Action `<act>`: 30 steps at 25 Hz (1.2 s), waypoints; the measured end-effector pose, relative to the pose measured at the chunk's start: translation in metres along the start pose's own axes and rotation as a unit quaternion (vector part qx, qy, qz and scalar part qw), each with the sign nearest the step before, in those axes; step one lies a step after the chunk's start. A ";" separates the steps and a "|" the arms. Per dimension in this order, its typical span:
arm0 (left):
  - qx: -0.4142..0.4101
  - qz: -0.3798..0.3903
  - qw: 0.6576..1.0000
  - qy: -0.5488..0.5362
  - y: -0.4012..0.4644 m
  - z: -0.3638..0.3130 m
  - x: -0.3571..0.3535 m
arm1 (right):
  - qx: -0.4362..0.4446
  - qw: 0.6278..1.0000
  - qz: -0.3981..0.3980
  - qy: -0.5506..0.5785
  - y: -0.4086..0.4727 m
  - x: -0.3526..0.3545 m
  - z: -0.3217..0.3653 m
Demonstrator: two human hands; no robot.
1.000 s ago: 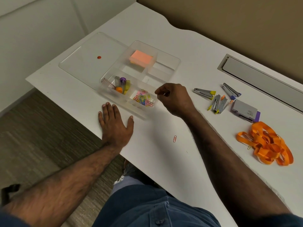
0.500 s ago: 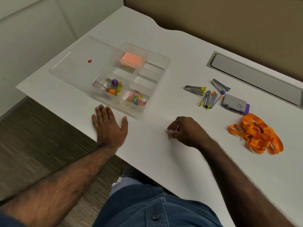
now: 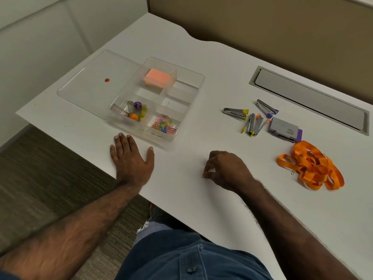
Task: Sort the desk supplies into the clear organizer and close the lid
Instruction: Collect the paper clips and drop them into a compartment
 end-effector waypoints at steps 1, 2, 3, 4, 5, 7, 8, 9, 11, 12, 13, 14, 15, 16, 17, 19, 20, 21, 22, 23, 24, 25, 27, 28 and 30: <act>0.000 -0.002 1.000 -0.001 0.000 0.000 0.000 | -0.001 1.000 0.006 -0.002 0.001 0.000 0.001; 0.001 -0.003 1.000 -0.001 0.000 0.000 0.000 | -0.007 1.000 0.015 0.001 0.002 -0.001 0.001; 0.002 -0.003 1.000 0.000 0.000 0.000 -0.001 | -0.015 1.000 0.025 0.006 0.004 -0.002 0.000; 0.002 -0.004 1.000 0.000 0.000 0.000 -0.001 | -0.025 0.999 0.036 0.010 0.006 -0.003 -0.001; 0.001 -0.004 1.000 -0.001 0.000 0.000 -0.001 | -0.032 0.998 0.048 0.010 0.008 -0.003 -0.002; 0.001 -0.002 1.000 -0.003 0.000 0.000 0.000 | -0.039 0.997 0.068 0.004 0.010 -0.004 -0.003; 0.001 -0.001 1.000 -0.001 -0.001 0.000 0.000 | -0.039 0.996 0.075 0.001 0.012 -0.005 -0.004; 0.001 -0.001 1.000 0.000 -0.001 0.000 0.000 | -0.039 0.996 0.080 0.000 0.012 -0.005 -0.004; 0.000 -0.003 1.000 -0.001 -0.001 -0.001 0.001 | -0.041 0.996 0.084 0.002 0.014 -0.006 -0.002; 0.001 -0.004 1.000 -0.001 -0.001 -0.001 0.002 | -0.042 0.996 0.083 0.002 0.014 -0.007 -0.002; 0.001 -0.004 1.000 -0.002 -0.001 -0.001 0.002 | -0.040 0.996 0.081 0.000 0.014 -0.009 0.000; 0.001 -0.004 1.000 -0.001 -0.001 -0.001 0.002 | -0.038 0.996 0.077 -0.002 0.014 -0.011 0.001; 0.001 -0.005 1.000 0.000 -0.001 -0.001 0.002 | -0.037 0.997 0.072 0.003 0.013 -0.012 0.002; 0.001 -0.005 1.000 0.001 -0.001 -0.001 0.002 | -0.037 0.997 0.065 0.019 0.014 -0.011 0.003; 0.002 -0.005 1.000 0.002 -0.001 -0.001 0.002 | -0.039 0.997 0.056 0.046 0.015 -0.008 0.005; 0.001 -0.004 1.000 0.002 -0.001 -0.001 0.002 | -0.031 0.993 0.026 0.107 0.021 0.003 0.011; 0.001 -0.003 1.000 0.002 -0.001 -0.001 0.003 | -0.021 0.991 0.003 0.136 0.026 0.011 0.015; 0.001 -0.003 1.000 0.000 -0.001 -0.001 0.003 | -0.009 0.986 -0.025 0.163 0.033 0.018 0.020; 0.001 -0.002 1.000 -0.002 -0.001 -0.002 0.003 | 0.004 0.981 -0.056 0.187 0.041 0.026 0.027; 0.001 -0.003 1.000 -0.004 -0.001 -0.002 0.003 | 0.015 0.975 -0.085 0.206 0.049 0.034 0.033; 0.001 -0.004 1.000 -0.005 -0.001 -0.002 0.004 | 0.025 0.969 -0.108 0.220 0.059 0.040 0.039; 0.000 -0.006 1.000 -0.006 -0.001 -0.002 0.004 | 0.033 0.964 -0.125 0.231 0.068 0.045 0.046; 0.000 -0.007 1.000 -0.009 -0.001 -0.002 0.005 | 0.047 0.959 -0.148 0.236 0.088 0.052 0.059; 0.000 -0.006 1.000 -0.009 -0.001 -0.002 0.005 | 0.053 0.959 -0.153 0.232 0.097 0.053 0.066; 0.001 -0.004 1.000 -0.006 -0.001 -0.002 0.006 | 0.061 0.961 -0.153 0.220 0.111 0.053 0.077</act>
Point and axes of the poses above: each hand's wrist, its own y-axis towards the middle knuckle, its own x-axis out of the back of the hand, z = x × y, the point moved 3 cm from there along y, towards the middle knuckle, and after that the axes turned 12 degrees about y, right-handed, at the moved point
